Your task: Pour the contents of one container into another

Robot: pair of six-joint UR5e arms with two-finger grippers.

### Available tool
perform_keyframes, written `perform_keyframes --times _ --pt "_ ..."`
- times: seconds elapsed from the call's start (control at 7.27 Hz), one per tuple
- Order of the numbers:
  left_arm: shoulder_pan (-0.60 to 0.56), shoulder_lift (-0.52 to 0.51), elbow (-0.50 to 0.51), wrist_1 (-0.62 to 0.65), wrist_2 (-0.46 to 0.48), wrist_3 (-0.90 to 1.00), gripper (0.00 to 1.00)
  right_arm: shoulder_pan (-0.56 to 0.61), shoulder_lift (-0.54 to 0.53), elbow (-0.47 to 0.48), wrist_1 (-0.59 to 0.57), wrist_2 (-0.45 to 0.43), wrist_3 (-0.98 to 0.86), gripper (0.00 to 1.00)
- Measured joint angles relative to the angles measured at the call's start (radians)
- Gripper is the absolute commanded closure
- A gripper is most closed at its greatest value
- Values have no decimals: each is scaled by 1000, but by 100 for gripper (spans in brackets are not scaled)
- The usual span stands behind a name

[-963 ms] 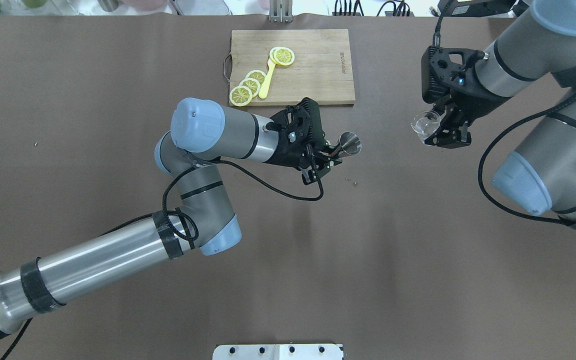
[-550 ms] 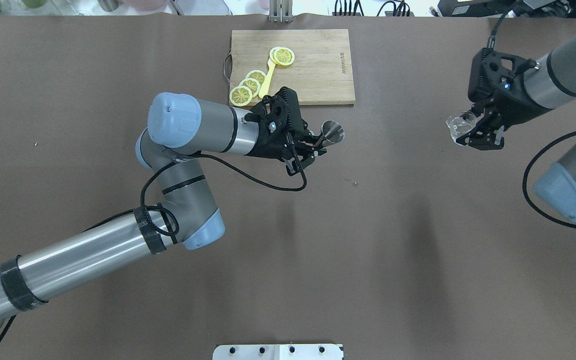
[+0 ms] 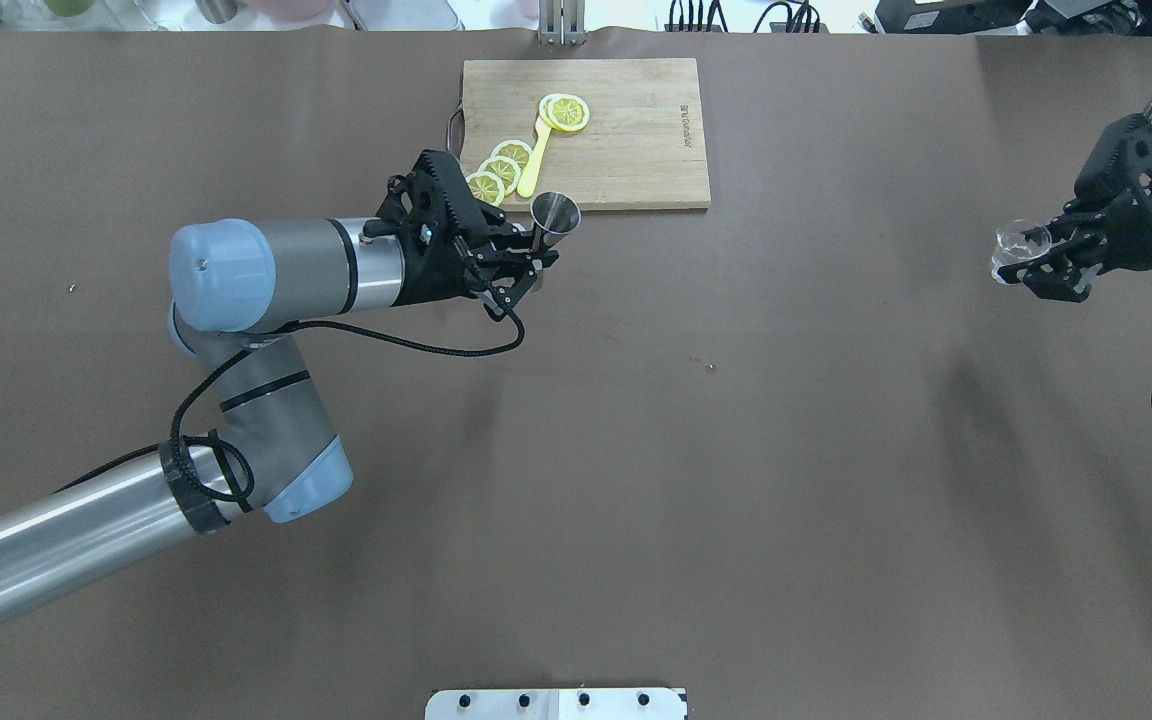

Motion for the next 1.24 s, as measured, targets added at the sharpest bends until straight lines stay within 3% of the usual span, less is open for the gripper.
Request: perform_keyframes --times 0.28,0.69,1.24 --pt "6 100 -59 -61 189 -73 100 9 -7 -151 241 -16 114 100" --pt "47 234 -74 -189 471 -209 100 10 -10 -286 447 -36 186 100" --pt "202 476 -200 -209 871 -319 100 1 18 -332 538 -75 213 100"
